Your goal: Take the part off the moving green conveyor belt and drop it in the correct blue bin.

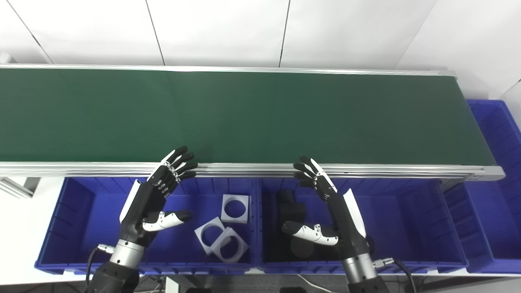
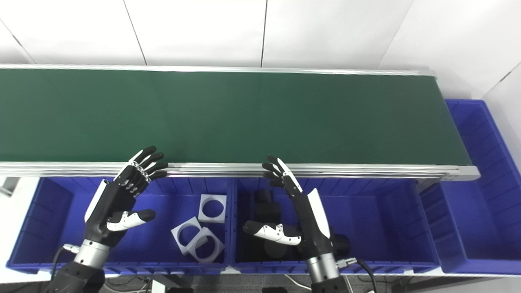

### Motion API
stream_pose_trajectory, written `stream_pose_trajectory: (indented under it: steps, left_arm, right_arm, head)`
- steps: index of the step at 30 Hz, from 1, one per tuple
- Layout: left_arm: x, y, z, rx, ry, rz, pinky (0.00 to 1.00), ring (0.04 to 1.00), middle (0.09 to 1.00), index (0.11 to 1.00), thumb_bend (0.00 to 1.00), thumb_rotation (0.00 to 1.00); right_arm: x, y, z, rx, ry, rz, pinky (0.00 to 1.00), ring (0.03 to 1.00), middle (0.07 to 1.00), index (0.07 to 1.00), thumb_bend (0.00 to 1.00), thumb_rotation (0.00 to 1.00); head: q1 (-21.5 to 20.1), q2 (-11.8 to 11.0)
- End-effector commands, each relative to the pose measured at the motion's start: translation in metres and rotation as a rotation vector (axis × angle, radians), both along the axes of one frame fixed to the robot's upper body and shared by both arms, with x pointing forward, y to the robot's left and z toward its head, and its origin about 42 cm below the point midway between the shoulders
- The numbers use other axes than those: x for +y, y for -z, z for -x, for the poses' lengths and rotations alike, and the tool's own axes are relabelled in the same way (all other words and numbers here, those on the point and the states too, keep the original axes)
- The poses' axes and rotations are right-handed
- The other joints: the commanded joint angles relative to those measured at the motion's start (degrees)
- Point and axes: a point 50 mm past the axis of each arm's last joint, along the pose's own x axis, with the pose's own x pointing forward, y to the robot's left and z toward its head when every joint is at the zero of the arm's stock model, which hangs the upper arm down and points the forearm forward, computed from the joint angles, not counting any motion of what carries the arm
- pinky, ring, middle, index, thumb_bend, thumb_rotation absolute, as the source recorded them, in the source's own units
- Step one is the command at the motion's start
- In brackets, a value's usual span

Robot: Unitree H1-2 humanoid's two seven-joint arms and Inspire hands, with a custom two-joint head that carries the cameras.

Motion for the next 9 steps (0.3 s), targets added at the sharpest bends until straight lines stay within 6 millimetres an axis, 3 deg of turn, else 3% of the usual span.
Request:
stream_pose_trajectory:
  steps: [1,9]
  left_arm:
    - [-0.0002,-0.0109,-0.0055,-0.076,0.009,-0.015,0.78,0.819,0.862,0.882,0.93,0.40]
    - [-0.0041,-0.0108,-0.0032,-0.074,0.006,-0.014,0.78,0.821,0.866,0.884,0.94,0.41]
  right_arm:
    - [0.0018,-0.0102,-0.0031,-0.045,0.003,-0.013,0.74,0.798,0.845,0.917,0.83,0.58]
    - [0.0000,-0.0084,-0.0028,-0.048,0.006,-0.018,0.74,0.799,0.846,0.915,0.83,0.57]
  head:
    - [0.2,0.0]
    - [0.9,-0.3]
